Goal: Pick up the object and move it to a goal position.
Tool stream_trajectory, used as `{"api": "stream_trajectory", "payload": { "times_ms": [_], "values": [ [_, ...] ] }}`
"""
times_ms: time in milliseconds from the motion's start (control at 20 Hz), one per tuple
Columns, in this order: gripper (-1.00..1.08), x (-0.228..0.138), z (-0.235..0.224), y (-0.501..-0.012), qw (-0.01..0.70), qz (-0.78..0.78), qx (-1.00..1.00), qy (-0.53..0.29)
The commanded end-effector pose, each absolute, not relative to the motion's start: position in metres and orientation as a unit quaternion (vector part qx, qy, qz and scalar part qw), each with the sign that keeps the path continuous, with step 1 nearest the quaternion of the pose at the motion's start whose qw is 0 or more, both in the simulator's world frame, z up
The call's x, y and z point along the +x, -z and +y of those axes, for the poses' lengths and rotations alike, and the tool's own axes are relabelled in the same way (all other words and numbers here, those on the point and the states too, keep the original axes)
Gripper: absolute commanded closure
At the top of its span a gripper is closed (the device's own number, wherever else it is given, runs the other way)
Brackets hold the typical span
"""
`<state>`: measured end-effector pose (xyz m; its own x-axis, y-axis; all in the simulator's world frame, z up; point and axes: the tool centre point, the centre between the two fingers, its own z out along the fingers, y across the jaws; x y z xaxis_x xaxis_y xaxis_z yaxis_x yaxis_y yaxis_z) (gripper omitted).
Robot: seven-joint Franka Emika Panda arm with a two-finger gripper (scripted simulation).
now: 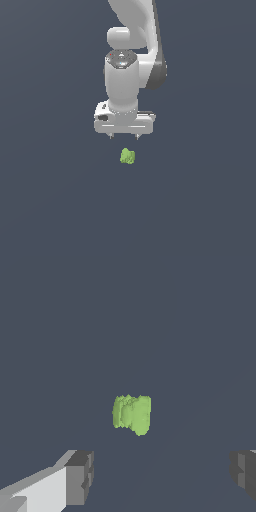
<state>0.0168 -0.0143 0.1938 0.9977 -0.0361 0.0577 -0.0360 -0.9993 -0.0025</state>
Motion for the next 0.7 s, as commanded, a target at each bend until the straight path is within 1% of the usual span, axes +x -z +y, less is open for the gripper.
{"api": "stream_trajectory", "payload": {
  "times_ms": [0, 650],
  "values": [
    [-0.92, 0.0168, -0.0143, -0.1938, 0.001, 0.018, -0.999, 0.029],
    [-0.92, 0.0162, -0.0159, -0.1928, -0.002, 0.018, -0.999, 0.028]
  ]
}}
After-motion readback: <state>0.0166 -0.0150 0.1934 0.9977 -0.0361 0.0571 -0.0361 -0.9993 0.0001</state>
